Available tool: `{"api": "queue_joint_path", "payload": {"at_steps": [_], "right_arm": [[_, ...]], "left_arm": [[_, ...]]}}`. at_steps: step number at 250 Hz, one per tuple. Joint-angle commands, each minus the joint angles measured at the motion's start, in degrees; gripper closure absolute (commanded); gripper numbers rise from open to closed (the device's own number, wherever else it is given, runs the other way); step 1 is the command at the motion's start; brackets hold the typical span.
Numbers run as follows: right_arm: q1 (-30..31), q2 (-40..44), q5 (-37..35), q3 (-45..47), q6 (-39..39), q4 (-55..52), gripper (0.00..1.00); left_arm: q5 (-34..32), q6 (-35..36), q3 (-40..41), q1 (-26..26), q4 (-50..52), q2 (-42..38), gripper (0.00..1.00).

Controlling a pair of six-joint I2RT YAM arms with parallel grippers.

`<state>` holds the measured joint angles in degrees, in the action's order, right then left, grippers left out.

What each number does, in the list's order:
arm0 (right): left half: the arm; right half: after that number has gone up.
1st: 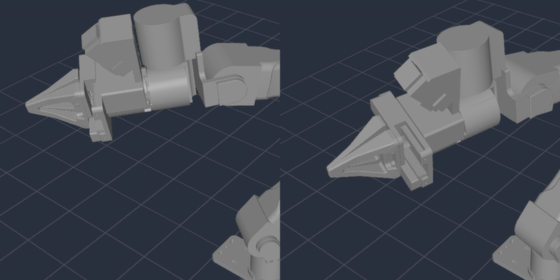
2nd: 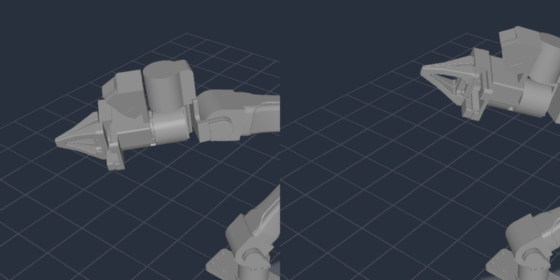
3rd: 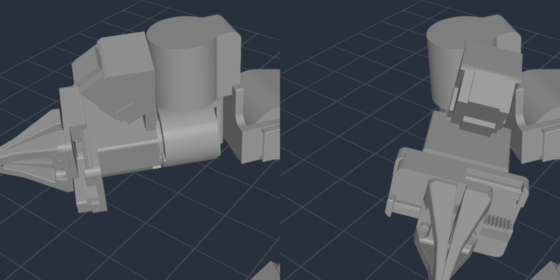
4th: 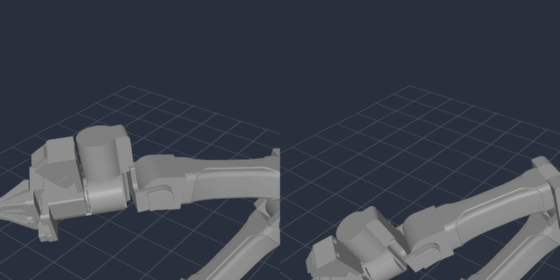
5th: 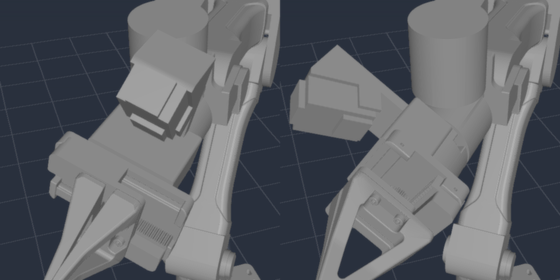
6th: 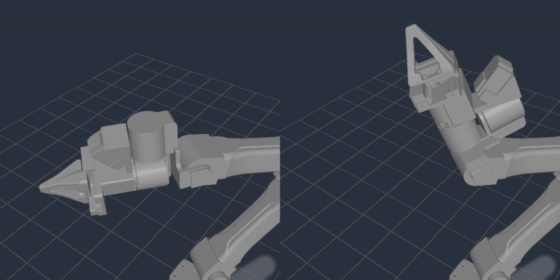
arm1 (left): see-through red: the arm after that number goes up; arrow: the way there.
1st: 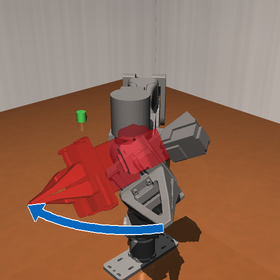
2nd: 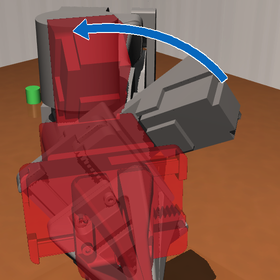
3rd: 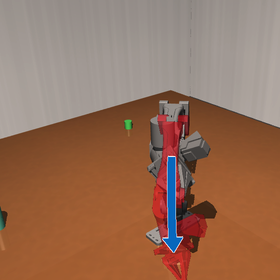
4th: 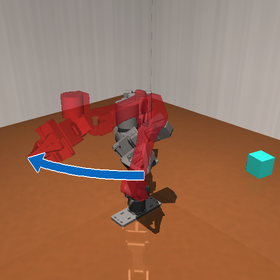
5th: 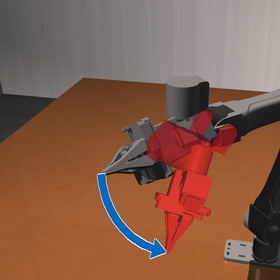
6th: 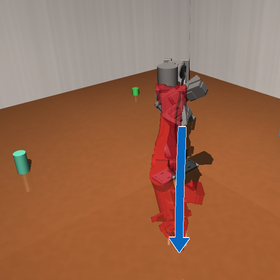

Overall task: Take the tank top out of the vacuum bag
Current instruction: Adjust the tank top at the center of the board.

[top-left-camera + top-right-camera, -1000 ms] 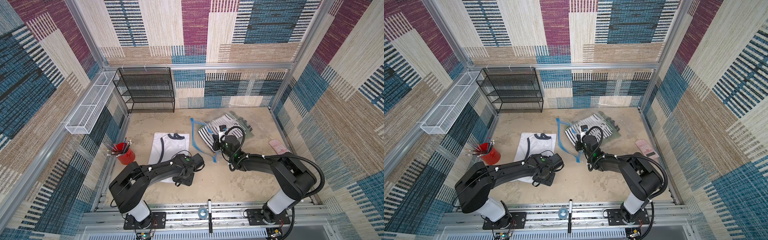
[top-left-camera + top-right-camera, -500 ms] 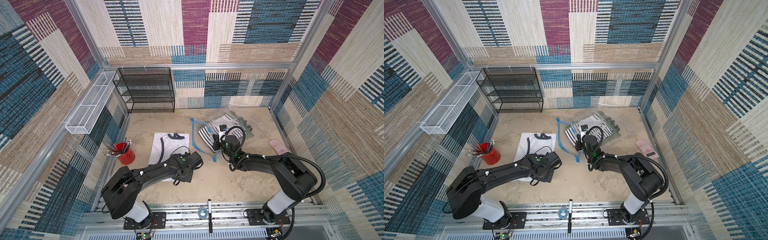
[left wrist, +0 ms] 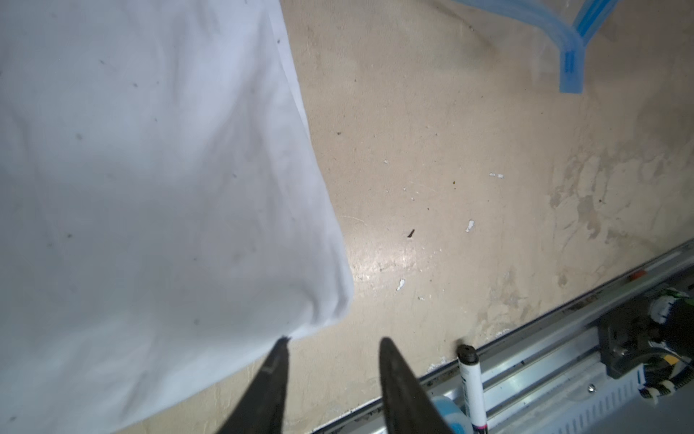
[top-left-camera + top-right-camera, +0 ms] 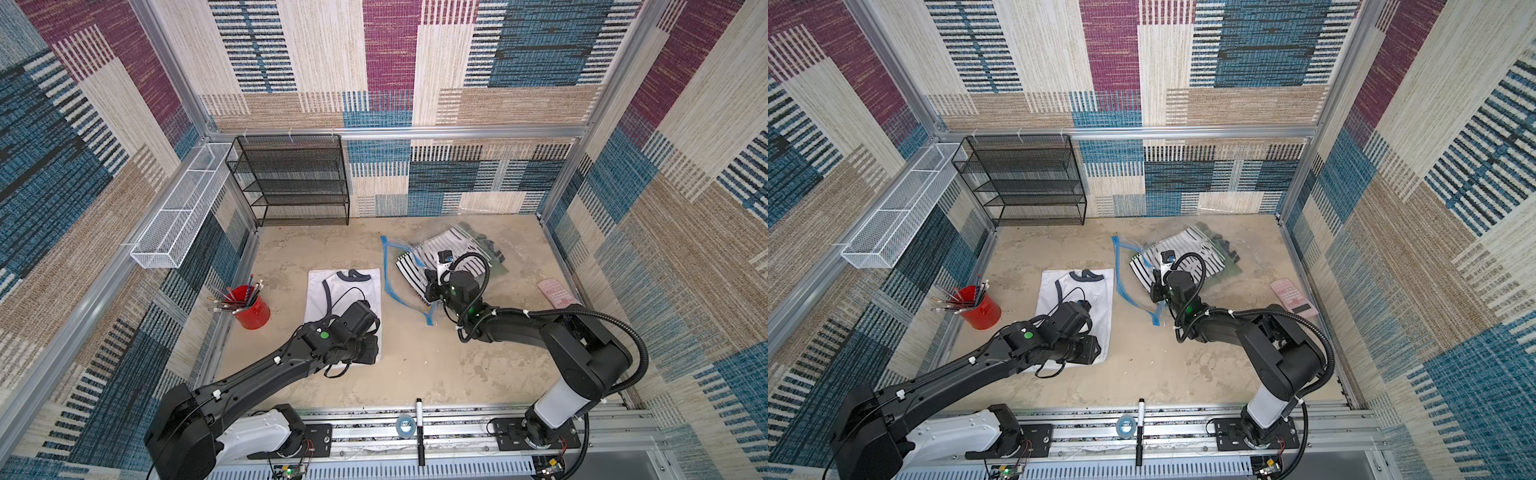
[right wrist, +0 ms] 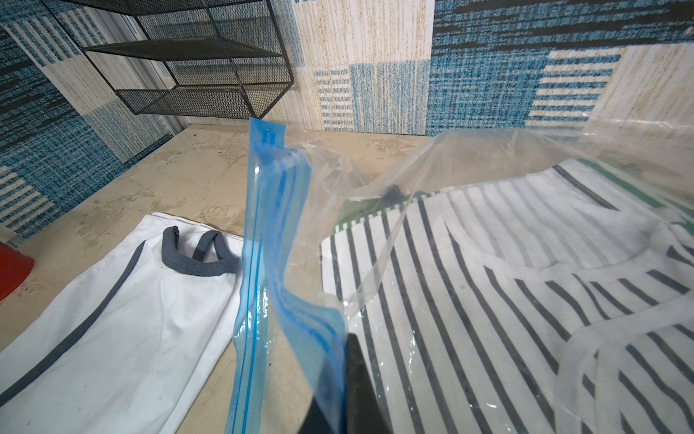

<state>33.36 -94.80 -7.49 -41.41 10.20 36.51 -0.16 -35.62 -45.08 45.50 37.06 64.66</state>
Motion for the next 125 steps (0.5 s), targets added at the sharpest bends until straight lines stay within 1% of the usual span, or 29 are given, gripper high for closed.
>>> {"api": "queue_joint_path", "payload": {"at_steps": [1, 19, 36, 51, 70, 105, 125], "right_arm": [[0.03, -0.23, 0.11, -0.57, -0.07, 1.02, 1.00], [-0.04, -0.29, 0.24, -0.61, -0.03, 1.07, 1.00], [-0.06, -0.53, 0.29, -0.61, -0.01, 1.16, 1.00], [-0.04, -0.56, 0.42, -0.77, -0.01, 0.99, 1.00], [-0.09, -0.47, 0.36, -0.78, -0.02, 0.89, 1.00], [-0.08, -0.23, 0.37, -0.71, -0.05, 0.85, 1.00], [-0.08, -0.16, 0.46, -0.69, -0.03, 0.89, 1.00]], "left_arm": [[-9.75, -2.20, 0.43, -0.52, 4.83, -3.80, 0.55], [-15.59, -5.58, 1.36, -2.50, 9.10, -6.54, 0.57], [-17.54, -8.25, 2.32, -6.96, 12.79, -7.54, 0.63], [-16.36, -8.08, 3.85, -12.43, 13.85, -7.23, 0.66], [-14.95, -6.98, 5.84, -17.18, 13.27, -5.95, 0.67], [-12.42, -6.62, 9.64, -21.61, 9.19, -2.76, 0.67], [-11.03, -7.46, 11.42, -23.66, 6.93, 0.42, 0.66]]}}
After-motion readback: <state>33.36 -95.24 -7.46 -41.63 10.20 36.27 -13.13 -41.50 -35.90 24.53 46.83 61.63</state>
